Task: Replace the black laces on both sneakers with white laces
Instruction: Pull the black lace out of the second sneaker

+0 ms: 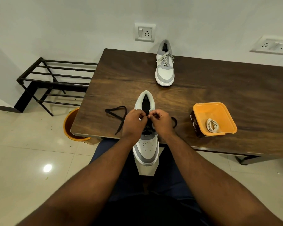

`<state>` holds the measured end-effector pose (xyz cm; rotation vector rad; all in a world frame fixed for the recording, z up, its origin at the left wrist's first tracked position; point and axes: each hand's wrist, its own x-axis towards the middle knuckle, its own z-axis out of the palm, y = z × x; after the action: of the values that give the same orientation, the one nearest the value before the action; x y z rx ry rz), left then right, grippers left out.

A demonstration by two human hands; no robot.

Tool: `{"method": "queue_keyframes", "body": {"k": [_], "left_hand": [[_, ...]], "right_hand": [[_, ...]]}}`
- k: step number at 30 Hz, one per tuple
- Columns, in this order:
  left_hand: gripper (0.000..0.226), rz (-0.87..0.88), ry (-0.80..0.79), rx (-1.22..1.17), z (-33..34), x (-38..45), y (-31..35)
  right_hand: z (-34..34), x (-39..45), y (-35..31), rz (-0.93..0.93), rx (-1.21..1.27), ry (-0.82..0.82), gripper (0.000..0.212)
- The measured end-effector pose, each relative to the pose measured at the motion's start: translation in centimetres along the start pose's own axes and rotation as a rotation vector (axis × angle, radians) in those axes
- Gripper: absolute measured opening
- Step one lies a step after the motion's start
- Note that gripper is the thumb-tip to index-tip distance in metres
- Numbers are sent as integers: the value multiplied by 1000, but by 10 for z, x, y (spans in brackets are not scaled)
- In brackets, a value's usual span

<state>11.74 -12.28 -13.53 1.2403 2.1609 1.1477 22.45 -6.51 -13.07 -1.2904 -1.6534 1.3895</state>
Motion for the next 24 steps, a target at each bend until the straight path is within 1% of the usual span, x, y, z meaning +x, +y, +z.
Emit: {"method": "queue_keyframes", "body": {"k": [1, 3, 5, 7, 11, 13, 15, 18, 19, 22, 24], "left_hand": [[5, -30, 13, -38, 2, 0, 0], [4, -145, 77, -160, 6, 1, -2], [5, -249, 111, -300, 6, -2, -1], [7, -217, 79, -330, 7, -4, -1], [20, -80, 29, -229, 6, -3, 0], [20, -55, 48, -195, 5, 0, 0], [14, -106, 100, -248, 6, 1, 2], [8, -372, 153, -561, 6, -1, 10], [8, -423, 159, -638, 5, -2, 14], [8, -463, 154, -761, -2, -5, 28], [8, -463, 157, -828, -6, -3, 36]], "right_hand": [[0, -1, 0, -12, -15, 4, 14], [-1, -2, 2, -12, -31, 50, 15], [-3, -1, 4, 29, -23, 91, 17], [-5, 0, 5, 29, -64, 67, 18], [-5, 2, 0, -117, -258, -25, 14], [-6, 4, -6, -124, -306, -26, 13], [-6, 6, -9, -59, -261, 4, 13], [-2, 6, -9, 186, 1, -39, 17], [-2, 6, -6, 234, 37, -66, 14], [-8, 2, -13, 268, 36, -133, 9], [-15, -3, -24, 261, 105, -176, 16]]}}
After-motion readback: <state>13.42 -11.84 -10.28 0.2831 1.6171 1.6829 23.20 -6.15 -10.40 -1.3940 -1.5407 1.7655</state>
